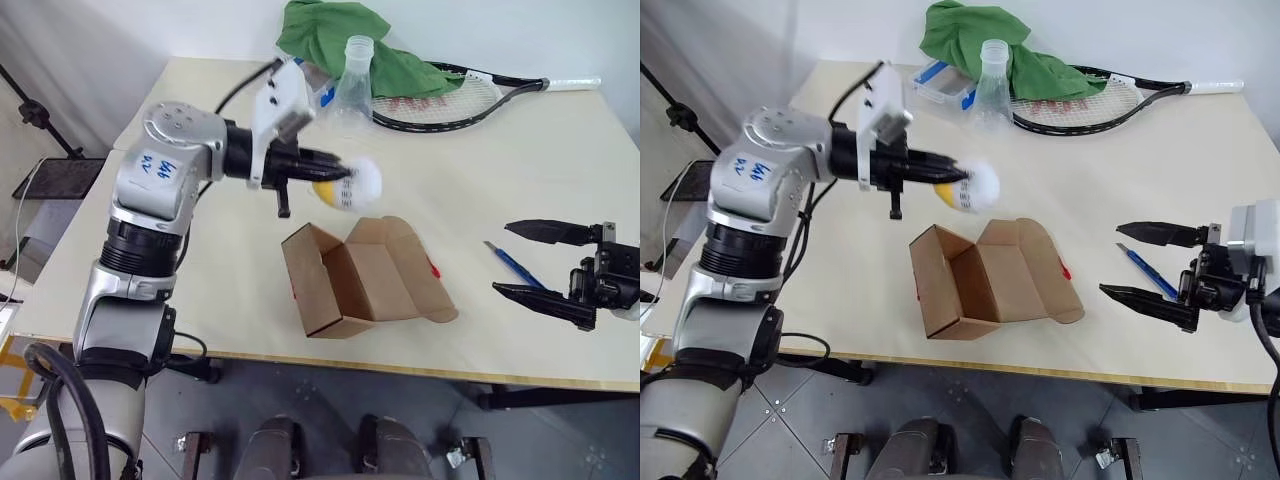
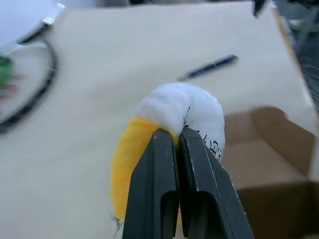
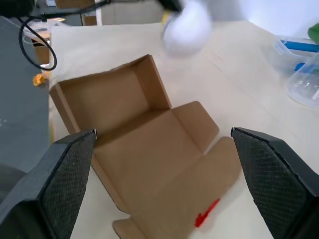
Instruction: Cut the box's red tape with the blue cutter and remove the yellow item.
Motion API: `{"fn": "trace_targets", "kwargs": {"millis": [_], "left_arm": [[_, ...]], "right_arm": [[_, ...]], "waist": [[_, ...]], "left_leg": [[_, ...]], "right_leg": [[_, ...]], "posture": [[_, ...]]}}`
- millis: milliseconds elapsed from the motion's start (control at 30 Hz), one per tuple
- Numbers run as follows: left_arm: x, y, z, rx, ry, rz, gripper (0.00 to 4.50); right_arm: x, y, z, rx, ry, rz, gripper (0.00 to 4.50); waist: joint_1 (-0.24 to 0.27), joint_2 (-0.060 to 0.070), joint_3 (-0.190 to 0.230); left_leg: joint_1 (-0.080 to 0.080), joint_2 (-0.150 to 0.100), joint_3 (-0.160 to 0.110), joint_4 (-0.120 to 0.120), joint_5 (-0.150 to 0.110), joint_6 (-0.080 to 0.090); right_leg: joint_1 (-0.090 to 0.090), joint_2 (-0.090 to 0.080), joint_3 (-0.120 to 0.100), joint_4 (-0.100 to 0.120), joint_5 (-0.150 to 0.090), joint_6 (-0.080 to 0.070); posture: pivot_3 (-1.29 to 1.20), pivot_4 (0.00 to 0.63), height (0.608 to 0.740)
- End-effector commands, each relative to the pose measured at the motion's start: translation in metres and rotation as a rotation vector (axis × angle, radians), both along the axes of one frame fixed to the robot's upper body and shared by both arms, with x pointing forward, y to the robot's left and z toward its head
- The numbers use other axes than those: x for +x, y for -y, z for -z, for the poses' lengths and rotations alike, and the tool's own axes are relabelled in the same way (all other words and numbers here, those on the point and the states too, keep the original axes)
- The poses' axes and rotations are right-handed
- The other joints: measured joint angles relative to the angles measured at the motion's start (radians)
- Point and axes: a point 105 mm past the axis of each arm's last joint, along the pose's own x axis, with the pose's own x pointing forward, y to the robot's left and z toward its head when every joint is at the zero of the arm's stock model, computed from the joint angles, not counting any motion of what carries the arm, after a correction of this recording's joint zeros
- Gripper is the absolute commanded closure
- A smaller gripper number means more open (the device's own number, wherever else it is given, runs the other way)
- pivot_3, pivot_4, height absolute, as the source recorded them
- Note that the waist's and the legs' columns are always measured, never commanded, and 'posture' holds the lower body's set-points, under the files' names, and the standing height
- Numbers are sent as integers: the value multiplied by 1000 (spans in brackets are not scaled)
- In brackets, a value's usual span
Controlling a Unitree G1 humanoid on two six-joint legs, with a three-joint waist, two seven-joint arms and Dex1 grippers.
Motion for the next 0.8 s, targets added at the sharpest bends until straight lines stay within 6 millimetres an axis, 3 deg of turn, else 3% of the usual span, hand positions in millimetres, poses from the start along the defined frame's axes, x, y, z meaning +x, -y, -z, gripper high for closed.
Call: {"fn": "trace_targets", "kwargs": {"millis": [33,167,233,300,400,467,667,800], "left_arm": [[19,-33,-10,39,84,-196,4491],[36,-67,7,144,105,-363,4491],[47,-111,34,209,50,-535,4491],[47,-145,53,238,17,-639,4491],[43,-174,65,203,-41,-744,4491],[38,-191,71,191,-77,-808,4023],[23,-189,62,146,-74,-788,2294],[4,-181,45,52,-56,-706,1112]], "right_arm": [[-1,0,-8,-9,50,1,0],[0,1,-8,-4,50,-1,0],[3,0,-9,14,49,-11,0],[6,0,-11,25,48,-20,0],[13,-1,-11,21,47,-32,0],[17,-2,-11,20,46,-46,0],[27,-4,-13,16,44,-73,0],[33,-3,-14,16,36,-86,0]], "waist": [[-1,0,0],[-3,0,0],[-4,0,0],[-11,0,0],[-22,-2,1],[-20,-5,3],[-19,-6,3],[-25,-6,3]], "left_leg": [[0,0,0,0,0,0],[0,0,0,0,0,0],[1,0,0,0,0,0],[2,0,2,-1,0,0],[4,0,2,-3,0,0],[3,1,1,-1,0,0],[2,5,0,-1,0,0],[2,5,1,-1,0,0]], "right_leg": [[0,0,0,0,0,0],[0,0,0,0,0,0],[0,0,0,0,0,0],[0,0,2,1,0,0],[1,0,2,1,0,0],[1,0,2,1,0,0],[1,-1,2,1,0,0],[1,-1,2,1,0,0]], "posture": [[0,150,740],[0,150,740],[0,150,740],[0,150,740],[0,150,740],[0,150,740],[0,150,740],[0,150,740]]}}
